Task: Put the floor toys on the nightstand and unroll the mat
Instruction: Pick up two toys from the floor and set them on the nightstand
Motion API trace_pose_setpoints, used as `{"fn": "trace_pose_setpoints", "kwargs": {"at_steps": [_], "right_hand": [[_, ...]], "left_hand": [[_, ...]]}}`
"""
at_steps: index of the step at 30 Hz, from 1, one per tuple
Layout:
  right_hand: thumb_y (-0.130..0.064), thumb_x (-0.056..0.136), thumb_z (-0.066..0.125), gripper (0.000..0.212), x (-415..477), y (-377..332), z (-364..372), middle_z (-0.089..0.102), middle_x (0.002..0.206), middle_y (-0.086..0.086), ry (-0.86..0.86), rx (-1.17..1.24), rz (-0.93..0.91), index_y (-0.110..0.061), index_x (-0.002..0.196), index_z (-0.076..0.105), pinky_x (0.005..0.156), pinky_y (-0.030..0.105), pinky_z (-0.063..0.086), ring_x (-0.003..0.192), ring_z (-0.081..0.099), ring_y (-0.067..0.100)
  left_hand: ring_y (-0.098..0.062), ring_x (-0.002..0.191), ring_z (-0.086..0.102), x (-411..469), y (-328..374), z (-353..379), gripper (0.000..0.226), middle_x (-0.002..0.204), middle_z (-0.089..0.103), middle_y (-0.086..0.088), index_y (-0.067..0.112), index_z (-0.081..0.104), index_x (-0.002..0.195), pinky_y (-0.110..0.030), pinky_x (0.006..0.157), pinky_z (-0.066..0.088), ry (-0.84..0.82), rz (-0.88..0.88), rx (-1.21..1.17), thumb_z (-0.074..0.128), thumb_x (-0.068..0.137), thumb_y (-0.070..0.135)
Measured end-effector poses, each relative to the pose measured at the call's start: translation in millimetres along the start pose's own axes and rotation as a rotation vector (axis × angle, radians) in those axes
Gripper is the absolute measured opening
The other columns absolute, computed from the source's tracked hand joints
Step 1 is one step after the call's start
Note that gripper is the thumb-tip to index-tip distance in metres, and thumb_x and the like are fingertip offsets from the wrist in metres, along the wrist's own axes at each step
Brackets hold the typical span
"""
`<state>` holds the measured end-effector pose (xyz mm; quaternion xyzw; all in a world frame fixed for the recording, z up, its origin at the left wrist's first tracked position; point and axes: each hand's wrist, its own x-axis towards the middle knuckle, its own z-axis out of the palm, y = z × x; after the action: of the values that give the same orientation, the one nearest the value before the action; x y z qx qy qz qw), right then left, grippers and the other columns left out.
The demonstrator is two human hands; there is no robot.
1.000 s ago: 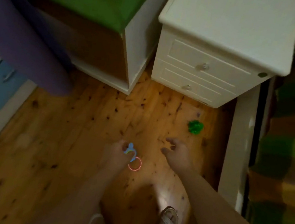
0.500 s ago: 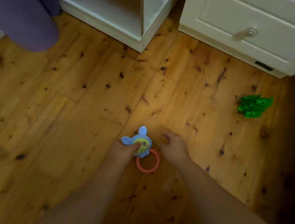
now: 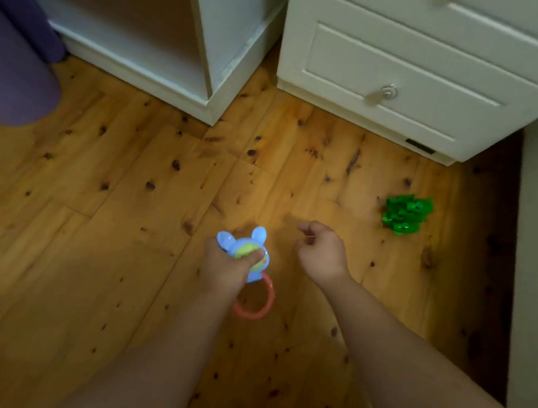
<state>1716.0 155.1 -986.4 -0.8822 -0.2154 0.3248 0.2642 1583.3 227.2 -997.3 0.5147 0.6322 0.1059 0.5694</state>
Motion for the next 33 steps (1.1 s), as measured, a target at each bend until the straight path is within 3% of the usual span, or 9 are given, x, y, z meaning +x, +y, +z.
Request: {"fn": "trace_pose_setpoints", "kwargs": {"at_steps": [3,5,10,12,15,20,23,28,33], "right_hand": [[-0.016,0.080,0.061,0.034,8,9,-32,0.064,0.118,0.006,0.155,0.057,0.068,-0.015,0.114,0.063,0.086,0.024,0.042,0.106,0.059,0.024],[-0.023,0.081,0.064,0.033,17,24,-55,0.064,0.117,0.007,0.319,0.100,0.146,-0.015,0.113,0.062,0.088,0.028,0.043,0.107,0.059,0.025],[-0.035,0.075,0.073,0.055,41,74,-97,0.055,0.127,0.011,0.612,0.167,0.393,-0.013,0.121,0.053,0.095,0.037,0.042,0.119,0.050,0.030],[-0.035,0.068,0.079,0.072,52,93,-104,0.049,0.133,0.012,0.610,0.200,0.427,-0.012,0.128,0.046,0.100,0.040,0.039,0.126,0.044,0.030],[-0.036,0.062,0.083,0.096,70,110,-105,0.041,0.142,0.013,0.524,0.253,0.429,-0.013,0.140,0.032,0.105,0.044,0.035,0.132,0.036,0.032],[-0.042,0.059,0.084,0.112,100,124,-98,0.031,0.151,0.010,0.458,0.319,0.321,-0.021,0.147,0.017,0.111,0.049,0.029,0.139,0.027,0.031],[-0.044,0.058,0.083,0.111,113,125,-98,0.032,0.150,0.007,0.478,0.361,0.279,-0.023,0.146,0.019,0.112,0.048,0.030,0.138,0.029,0.029],[-0.039,0.065,0.081,0.085,114,120,-101,0.048,0.135,0.007,0.485,0.372,0.248,-0.020,0.135,0.037,0.103,0.041,0.041,0.124,0.047,0.027],[-0.033,0.064,0.082,0.081,91,89,-126,0.053,0.127,0.005,0.523,0.402,0.180,-0.020,0.131,0.038,0.089,0.027,0.040,0.115,0.052,0.025]], "left_hand": [[-0.031,0.089,0.064,4,38,34,0.053,0.105,0.061,-0.022,-0.003,0.050,0.106,-0.036,0.077,0.053,-0.049,0.071,-0.078,0.081,0.065,0.011],[-0.027,0.087,0.060,2,57,59,0.051,0.103,0.058,-0.015,0.005,0.046,0.105,-0.031,0.071,0.052,-0.100,0.109,-0.072,0.080,0.067,0.013],[-0.024,0.088,0.056,0,83,109,0.056,0.103,0.051,-0.007,0.009,0.043,0.112,-0.028,0.071,0.046,-0.193,0.187,-0.089,0.079,0.069,0.011],[-0.024,0.087,0.056,1,85,120,0.053,0.101,0.051,-0.007,0.011,0.043,0.108,-0.027,0.071,0.043,-0.173,0.244,-0.056,0.079,0.069,0.010],[-0.023,0.088,0.055,1,86,128,0.058,0.103,0.051,-0.007,0.007,0.043,0.117,-0.028,0.073,0.043,-0.155,0.290,-0.021,0.078,0.070,0.010],[-0.021,0.083,0.057,12,86,128,0.051,0.095,0.052,-0.003,0.014,0.040,0.106,-0.034,0.072,0.051,-0.217,0.281,-0.035,0.077,0.070,0.009],[-0.022,0.085,0.060,22,91,126,0.052,0.095,0.054,-0.002,0.013,0.042,0.109,-0.043,0.081,0.054,-0.225,0.313,-0.006,0.077,0.071,0.010],[-0.021,0.086,0.060,27,102,123,0.053,0.098,0.052,-0.003,0.011,0.042,0.111,-0.035,0.072,0.054,-0.222,0.373,0.004,0.077,0.071,0.011],[-0.022,0.089,0.058,12,121,108,0.060,0.105,0.052,-0.005,0.009,0.040,0.115,-0.030,0.069,0.049,-0.217,0.346,-0.003,0.079,0.069,0.013]]}}
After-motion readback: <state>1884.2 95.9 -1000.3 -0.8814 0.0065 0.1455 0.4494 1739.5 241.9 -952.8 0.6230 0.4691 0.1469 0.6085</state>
